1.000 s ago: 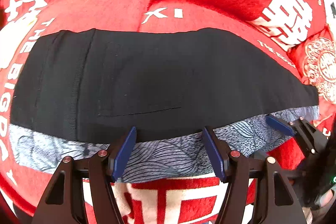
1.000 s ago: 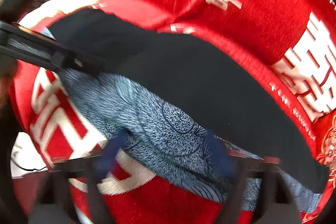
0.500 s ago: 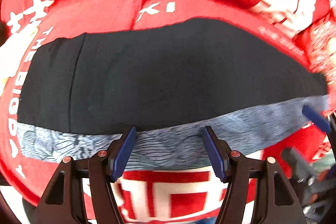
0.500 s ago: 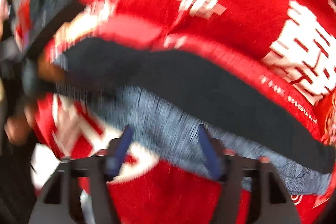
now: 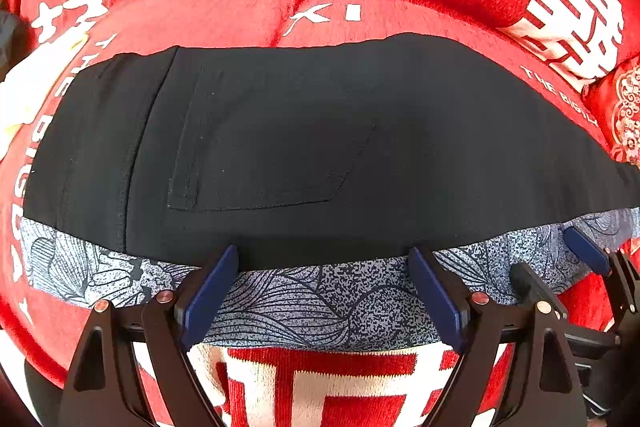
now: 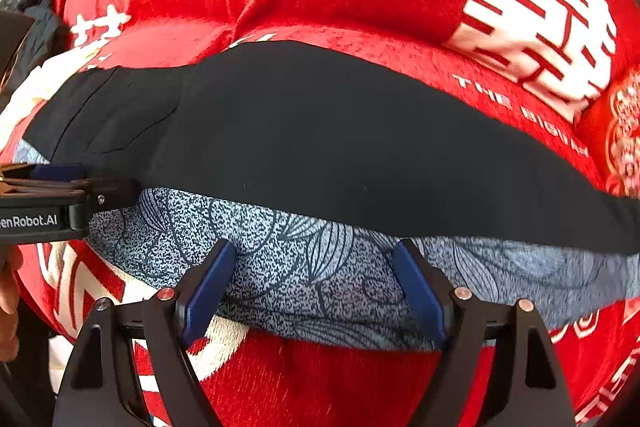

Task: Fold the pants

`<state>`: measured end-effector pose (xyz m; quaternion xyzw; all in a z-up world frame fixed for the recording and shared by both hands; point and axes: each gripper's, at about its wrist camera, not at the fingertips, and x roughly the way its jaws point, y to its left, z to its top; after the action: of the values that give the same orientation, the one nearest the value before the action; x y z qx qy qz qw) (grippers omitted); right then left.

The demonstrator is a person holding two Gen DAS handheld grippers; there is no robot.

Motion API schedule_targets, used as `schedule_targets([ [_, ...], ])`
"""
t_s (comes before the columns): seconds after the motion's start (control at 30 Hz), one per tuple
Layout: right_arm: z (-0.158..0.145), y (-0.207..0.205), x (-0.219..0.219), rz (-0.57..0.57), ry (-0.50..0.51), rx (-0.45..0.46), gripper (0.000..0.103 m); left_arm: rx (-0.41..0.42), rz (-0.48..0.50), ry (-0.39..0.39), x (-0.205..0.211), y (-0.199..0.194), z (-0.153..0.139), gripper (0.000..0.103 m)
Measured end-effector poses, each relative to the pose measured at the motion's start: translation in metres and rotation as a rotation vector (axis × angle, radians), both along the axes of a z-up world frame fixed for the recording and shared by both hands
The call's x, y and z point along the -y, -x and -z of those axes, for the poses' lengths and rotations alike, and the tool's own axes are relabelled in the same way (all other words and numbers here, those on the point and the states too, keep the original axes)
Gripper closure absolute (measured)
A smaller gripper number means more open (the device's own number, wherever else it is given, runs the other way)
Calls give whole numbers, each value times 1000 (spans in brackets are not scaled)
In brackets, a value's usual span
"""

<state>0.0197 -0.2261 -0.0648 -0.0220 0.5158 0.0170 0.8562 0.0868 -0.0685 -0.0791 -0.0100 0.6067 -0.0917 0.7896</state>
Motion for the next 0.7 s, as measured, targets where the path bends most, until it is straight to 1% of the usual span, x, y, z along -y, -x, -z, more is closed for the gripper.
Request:
schedule_targets([
  [0.17,1,1,0,24,8,-13,19,-8,-7,1,-1,-1,0,14],
  [0.2,-1,-1,2,24,7,-15,19,-15,-10,-1,-1,-2,0,11],
  [0.23,0,-1,3,23,7,-18,19,-24,-16,-7,-2,-3,1,3],
  [0.27,0,1,2,21,8,-19,19,-38,-23,-14,-4,-3,4,1],
  [0.33,0,1,2,17,8,-18,19,-40,-25,-1,-5,-3,6,1],
  [0.47,1,2,2,12,11,-18,19,-37,-9,-20,-3,1,5,1],
  [0.57,-3,1,4,14,11,-42,19,-42,-16,-10,-5,1,2,1],
  [0.7,-13,-3,16,75,-40,-52,18,-21,-24,-23,-6,2,-6,1],
])
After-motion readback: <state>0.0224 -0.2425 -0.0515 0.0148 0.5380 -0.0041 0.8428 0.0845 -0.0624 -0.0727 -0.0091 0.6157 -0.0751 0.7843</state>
